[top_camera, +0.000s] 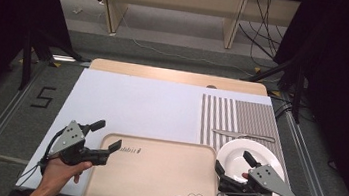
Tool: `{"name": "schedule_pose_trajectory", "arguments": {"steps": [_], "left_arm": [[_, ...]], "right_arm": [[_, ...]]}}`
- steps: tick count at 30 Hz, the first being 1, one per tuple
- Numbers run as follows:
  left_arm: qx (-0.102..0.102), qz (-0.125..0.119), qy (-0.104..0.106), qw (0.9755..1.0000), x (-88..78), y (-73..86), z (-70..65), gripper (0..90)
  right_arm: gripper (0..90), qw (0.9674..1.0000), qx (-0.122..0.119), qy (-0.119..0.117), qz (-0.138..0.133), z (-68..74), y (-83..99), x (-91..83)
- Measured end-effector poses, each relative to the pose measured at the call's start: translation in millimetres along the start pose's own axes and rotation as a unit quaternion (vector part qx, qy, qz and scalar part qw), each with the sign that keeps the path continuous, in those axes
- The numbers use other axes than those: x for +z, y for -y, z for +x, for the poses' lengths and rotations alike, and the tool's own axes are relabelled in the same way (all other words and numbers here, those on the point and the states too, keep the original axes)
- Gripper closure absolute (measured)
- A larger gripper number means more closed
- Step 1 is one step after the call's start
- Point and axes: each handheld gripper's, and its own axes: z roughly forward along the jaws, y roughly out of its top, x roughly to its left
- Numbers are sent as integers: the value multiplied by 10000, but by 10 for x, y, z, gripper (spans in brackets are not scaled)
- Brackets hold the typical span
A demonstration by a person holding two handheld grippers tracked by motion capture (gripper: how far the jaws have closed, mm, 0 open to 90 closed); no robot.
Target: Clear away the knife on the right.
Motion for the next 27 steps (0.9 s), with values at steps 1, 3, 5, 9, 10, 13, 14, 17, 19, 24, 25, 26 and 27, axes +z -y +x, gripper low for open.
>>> {"name": "schedule_pose_trajectory", "arguments": {"steps": [1,3,5,9,10,13,14,17,19,24,25,26,27], "left_arm": [[-5,3,3,10000,2,1,-1,155],[3,-4,14,10000,2,0,-2,156],[17,-4,24,10000,4,-1,-5,156],[30,5,31,10000,4,-1,-6,156],[16,1,24,10000,2,-2,-3,155],[-12,-6,5,10000,1,-2,4,156],[-10,-1,3,10000,1,-1,4,156],[24,10,16,10000,8,-2,0,156],[30,12,14,10000,10,-1,0,156],[-3,15,-3,10000,8,2,7,156],[-1,12,-10,10000,7,2,8,156],[0,9,-10,10000,6,1,9,156],[-3,4,-11,10000,6,1,9,156]], "right_arm": [[119,10000,4,-1,-17,-1,1,3],[119,9999,20,-2,-103,-3,6,16],[119,9999,106,-64,21,-2,1,0],[119,9999,141,-79,-18,-18,-2,6],[119,9999,139,-89,-47,-30,-4,14],[118,9997,152,-196,11,-68,-19,16],[114,9992,276,-282,114,-69,-27,18],[110,9986,231,-464,118,-117,-46,39],[98,9982,185,-554,119,-146,-71,40],[113,9961,-7,-805,364,-217,-130,79],[113,9954,-93,-849,445,-232,-142,92],[114,9949,-162,-874,485,-241,-152,113],[114,9944,-313,-881,500,-260,-167,136]]}}
